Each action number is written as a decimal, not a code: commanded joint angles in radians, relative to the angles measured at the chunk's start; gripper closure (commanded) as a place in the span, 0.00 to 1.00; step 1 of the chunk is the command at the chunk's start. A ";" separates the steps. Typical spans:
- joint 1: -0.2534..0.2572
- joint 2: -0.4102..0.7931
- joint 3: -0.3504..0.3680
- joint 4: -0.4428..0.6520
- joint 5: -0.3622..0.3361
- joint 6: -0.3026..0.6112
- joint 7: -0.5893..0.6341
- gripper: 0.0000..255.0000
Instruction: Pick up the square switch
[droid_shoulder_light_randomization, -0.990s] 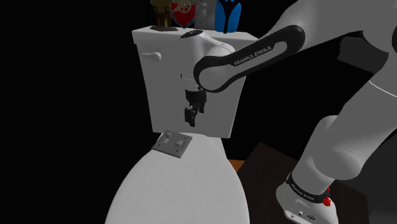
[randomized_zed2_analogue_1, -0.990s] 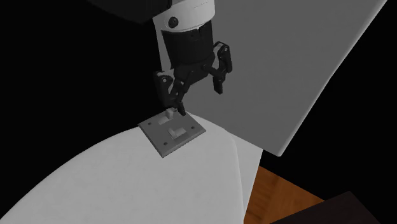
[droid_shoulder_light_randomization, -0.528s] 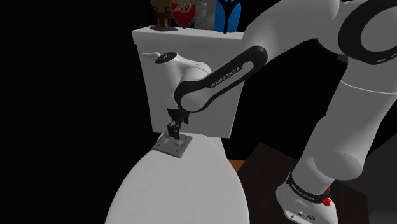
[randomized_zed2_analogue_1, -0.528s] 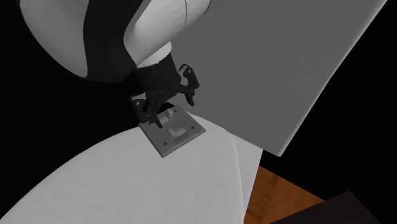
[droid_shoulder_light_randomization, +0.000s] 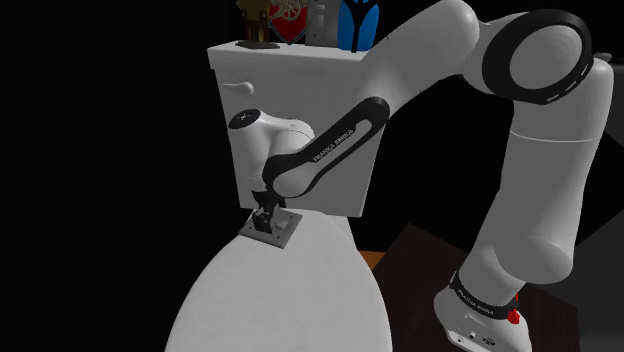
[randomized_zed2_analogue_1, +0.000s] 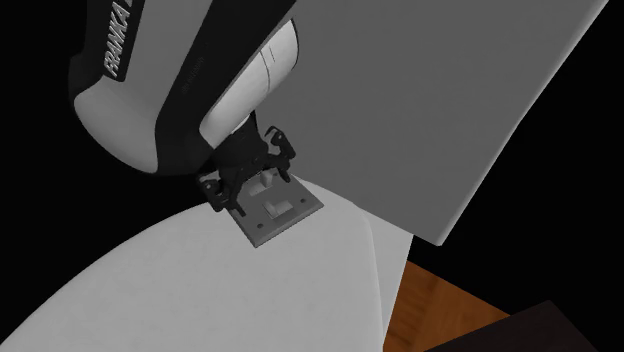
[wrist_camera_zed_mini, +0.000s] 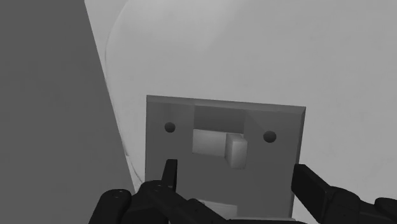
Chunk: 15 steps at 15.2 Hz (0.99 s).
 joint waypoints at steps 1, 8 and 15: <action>0.003 0.021 -0.004 -0.002 -0.013 0.020 0.013 0.00; 0.005 0.035 -0.007 -0.005 -0.023 0.035 0.022 1.00; 0.004 0.026 -0.005 -0.004 -0.017 0.026 0.016 1.00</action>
